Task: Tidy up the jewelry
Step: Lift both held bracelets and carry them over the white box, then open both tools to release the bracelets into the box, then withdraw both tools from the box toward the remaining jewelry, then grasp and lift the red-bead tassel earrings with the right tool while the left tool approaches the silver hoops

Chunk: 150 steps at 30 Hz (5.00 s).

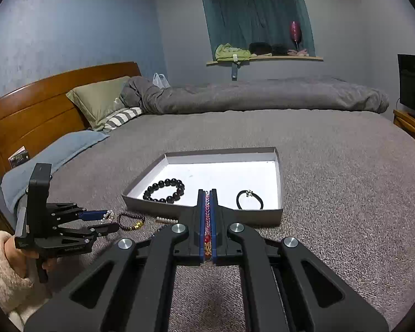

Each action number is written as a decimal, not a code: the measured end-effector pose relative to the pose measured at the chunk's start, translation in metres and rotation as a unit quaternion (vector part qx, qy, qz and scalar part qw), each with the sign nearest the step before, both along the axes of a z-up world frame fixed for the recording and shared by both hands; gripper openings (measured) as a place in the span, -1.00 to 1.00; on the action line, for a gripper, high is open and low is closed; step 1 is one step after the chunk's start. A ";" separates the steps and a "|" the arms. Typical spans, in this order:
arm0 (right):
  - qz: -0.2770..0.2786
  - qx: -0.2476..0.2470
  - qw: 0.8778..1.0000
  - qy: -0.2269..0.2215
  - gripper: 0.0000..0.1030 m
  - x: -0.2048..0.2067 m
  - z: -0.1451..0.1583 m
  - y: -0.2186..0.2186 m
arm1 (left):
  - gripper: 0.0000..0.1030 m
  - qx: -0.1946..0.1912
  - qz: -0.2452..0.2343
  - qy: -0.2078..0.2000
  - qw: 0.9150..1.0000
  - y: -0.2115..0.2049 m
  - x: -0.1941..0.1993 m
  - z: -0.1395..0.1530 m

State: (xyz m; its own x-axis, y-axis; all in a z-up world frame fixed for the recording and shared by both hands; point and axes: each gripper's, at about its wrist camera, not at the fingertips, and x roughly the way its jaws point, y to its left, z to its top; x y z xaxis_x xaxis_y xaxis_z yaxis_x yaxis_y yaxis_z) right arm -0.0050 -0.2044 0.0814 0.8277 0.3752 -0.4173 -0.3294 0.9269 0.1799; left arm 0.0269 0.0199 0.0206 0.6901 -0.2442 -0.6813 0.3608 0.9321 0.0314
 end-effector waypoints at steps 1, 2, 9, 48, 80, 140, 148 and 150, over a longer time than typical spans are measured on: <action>-0.001 0.001 1.000 -0.001 -0.94 0.001 0.002 0.000 | -0.18 0.000 -0.001 -0.004 1.000 -0.001 -0.001 0.003; -0.001 0.002 1.000 -0.001 -0.94 0.002 0.004 0.001 | -0.18 0.001 -0.002 -0.008 1.000 -0.003 -0.001 0.007; 0.000 -0.002 1.000 -0.010 -0.94 0.018 0.020 0.014 | -0.18 -0.005 -0.002 -0.024 1.000 -0.014 0.010 0.032; -0.074 -0.007 0.993 0.095 -0.94 0.180 -0.042 0.002 | -0.18 0.054 0.059 0.069 0.994 -0.033 0.184 0.007; -0.078 0.012 0.992 0.099 -0.08 0.155 -0.031 0.000 | 0.71 -0.013 0.068 -0.009 0.998 -0.020 0.119 0.020; 0.034 -0.085 0.986 0.136 -0.52 0.053 -0.079 0.042 | 0.84 0.025 -0.010 -0.002 1.000 -0.026 0.014 -0.023; 0.033 -0.041 0.992 0.112 -0.88 0.047 -0.060 0.029 | 0.84 0.018 -0.014 -0.002 1.000 -0.024 0.012 -0.021; 0.029 -0.026 0.994 0.100 -0.88 0.045 -0.052 0.023 | 0.84 0.017 -0.014 -0.001 1.000 -0.024 0.012 -0.021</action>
